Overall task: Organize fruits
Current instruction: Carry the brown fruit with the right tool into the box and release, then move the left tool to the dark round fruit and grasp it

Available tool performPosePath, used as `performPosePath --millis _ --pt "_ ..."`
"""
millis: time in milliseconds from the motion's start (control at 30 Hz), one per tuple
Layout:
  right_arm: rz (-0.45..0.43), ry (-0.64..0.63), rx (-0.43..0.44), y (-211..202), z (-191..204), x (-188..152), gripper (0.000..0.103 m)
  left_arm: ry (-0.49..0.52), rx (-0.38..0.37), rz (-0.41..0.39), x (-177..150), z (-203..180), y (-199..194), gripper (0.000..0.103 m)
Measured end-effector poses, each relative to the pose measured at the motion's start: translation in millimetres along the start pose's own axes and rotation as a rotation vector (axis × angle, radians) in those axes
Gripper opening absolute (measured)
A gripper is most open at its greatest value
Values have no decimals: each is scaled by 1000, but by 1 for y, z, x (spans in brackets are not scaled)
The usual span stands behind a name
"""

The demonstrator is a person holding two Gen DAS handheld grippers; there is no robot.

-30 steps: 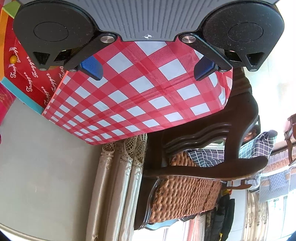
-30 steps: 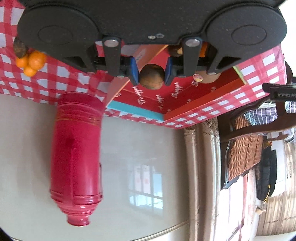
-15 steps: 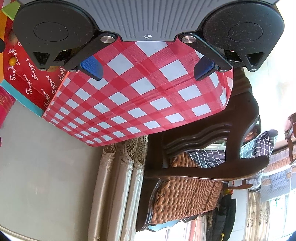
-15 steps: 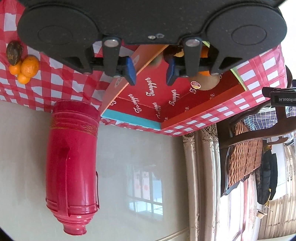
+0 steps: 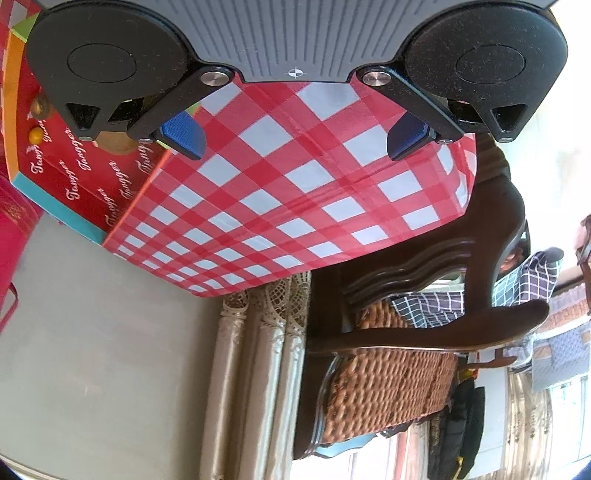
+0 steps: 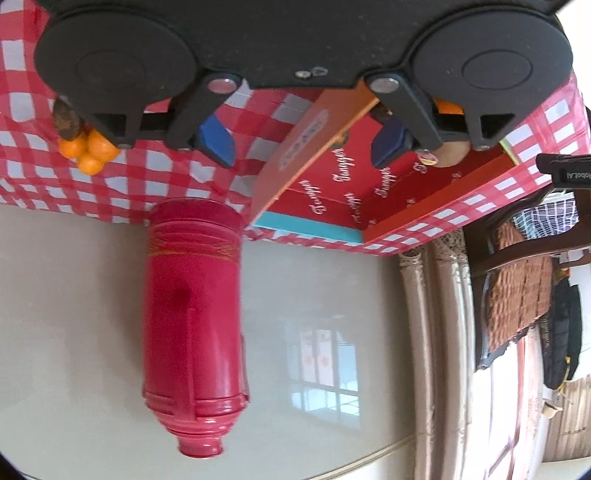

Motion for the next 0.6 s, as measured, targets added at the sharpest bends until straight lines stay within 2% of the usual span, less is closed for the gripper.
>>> performPosePath --millis 267,367,600 --pt "4 22 -101 -12 -28 -5 89 60 -55 -41 -8 -32 -19 103" --pt "10 33 -144 -20 -43 -8 90 89 -89 -62 -13 -49 -29 103" --pt "23 91 -261 -39 -89 -21 93 216 -228 -151 -35 -106 -68 103"
Point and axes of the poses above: each gripper's, at about its wrist camera, not at the fingertips, and y roughly the way its jaws point, z to its left, x to its top, the point moved 5 cm from there along y, roughly the way its jaws point, and after that the axes turned 7 degrees about -y, right-handed, at the moved point
